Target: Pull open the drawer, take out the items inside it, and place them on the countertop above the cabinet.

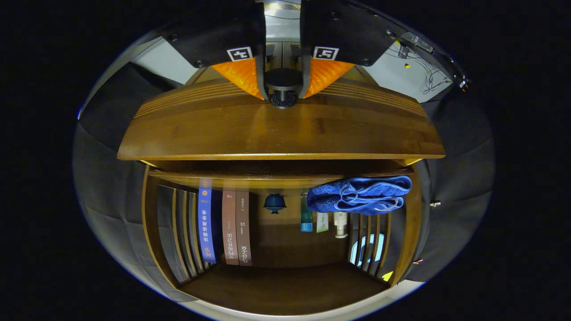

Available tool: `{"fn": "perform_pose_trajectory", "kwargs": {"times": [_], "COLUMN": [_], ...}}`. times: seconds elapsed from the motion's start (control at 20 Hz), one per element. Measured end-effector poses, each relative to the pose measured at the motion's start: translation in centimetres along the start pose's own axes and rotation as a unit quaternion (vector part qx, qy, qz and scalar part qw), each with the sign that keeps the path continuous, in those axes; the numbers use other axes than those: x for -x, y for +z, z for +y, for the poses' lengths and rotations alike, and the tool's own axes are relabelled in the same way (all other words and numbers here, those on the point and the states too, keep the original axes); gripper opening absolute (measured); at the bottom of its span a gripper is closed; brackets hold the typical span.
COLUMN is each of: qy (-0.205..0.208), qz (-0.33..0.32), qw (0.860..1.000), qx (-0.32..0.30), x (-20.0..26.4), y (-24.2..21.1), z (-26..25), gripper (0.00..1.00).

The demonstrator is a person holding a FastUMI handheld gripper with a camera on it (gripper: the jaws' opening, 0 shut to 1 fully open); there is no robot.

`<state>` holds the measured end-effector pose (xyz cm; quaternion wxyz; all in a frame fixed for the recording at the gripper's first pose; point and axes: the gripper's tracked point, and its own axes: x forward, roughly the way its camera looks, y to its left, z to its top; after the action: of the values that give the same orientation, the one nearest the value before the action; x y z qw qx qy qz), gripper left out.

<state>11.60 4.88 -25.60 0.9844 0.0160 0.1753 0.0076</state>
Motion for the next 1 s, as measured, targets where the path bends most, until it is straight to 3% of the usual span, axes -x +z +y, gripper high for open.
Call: {"fn": "perform_pose_trajectory", "kwargs": {"times": [0.5,1.0], "qy": [0.006,0.002], "qz": [0.002,0.007], "qw": [1.0,1.0], "qx": [0.018,0.026], "x": [6.6,7.0], "y": [-2.0,-3.2], "z": [-0.2,-0.2], "gripper": [0.34,0.34]}}
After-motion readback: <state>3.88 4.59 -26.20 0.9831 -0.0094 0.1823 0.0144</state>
